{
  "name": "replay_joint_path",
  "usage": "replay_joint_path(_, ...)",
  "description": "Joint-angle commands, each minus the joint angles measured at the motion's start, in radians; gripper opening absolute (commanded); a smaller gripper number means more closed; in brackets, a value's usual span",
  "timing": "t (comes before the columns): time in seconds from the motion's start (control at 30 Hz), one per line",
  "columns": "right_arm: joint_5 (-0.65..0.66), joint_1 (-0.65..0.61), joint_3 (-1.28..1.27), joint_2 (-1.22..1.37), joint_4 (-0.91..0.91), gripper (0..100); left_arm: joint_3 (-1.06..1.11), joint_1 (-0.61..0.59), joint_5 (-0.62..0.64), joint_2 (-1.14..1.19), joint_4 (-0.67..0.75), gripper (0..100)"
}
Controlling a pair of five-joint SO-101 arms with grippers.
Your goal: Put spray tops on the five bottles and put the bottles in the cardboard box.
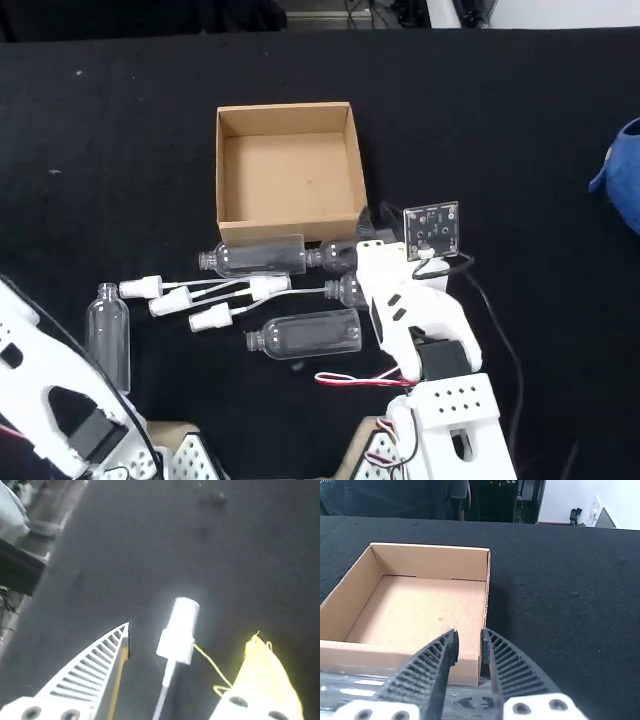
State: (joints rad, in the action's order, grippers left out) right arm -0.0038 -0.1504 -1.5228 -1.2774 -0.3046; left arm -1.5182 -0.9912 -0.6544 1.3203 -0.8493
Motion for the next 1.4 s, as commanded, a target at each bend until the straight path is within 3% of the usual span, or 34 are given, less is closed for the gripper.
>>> replay_joint_path(0.0,0.003,-0.011,0.005,-0.019,0.034,7.0,-0.004,0.004,-0.002,-0.020,0.077,24)
replay_joint_path(0.43,0.003,-0.011,0.004,-0.019,0.032,7.0,0.217,-0.010,0.000,-0.011,0.307,23)
replay_joint_path(0.9,0.003,-0.011,0.004,-0.019,0.031,7.0,0.295,-0.012,0.000,0.018,0.315,22)
replay_joint_path(1.1,0.003,-0.011,0.004,-0.019,0.031,7.0,0.294,-0.022,0.000,0.071,0.313,5)
replay_joint_path(1.37,0.003,-0.012,0.004,-0.019,0.032,7.0,0.294,-0.024,0.044,0.083,0.281,5)
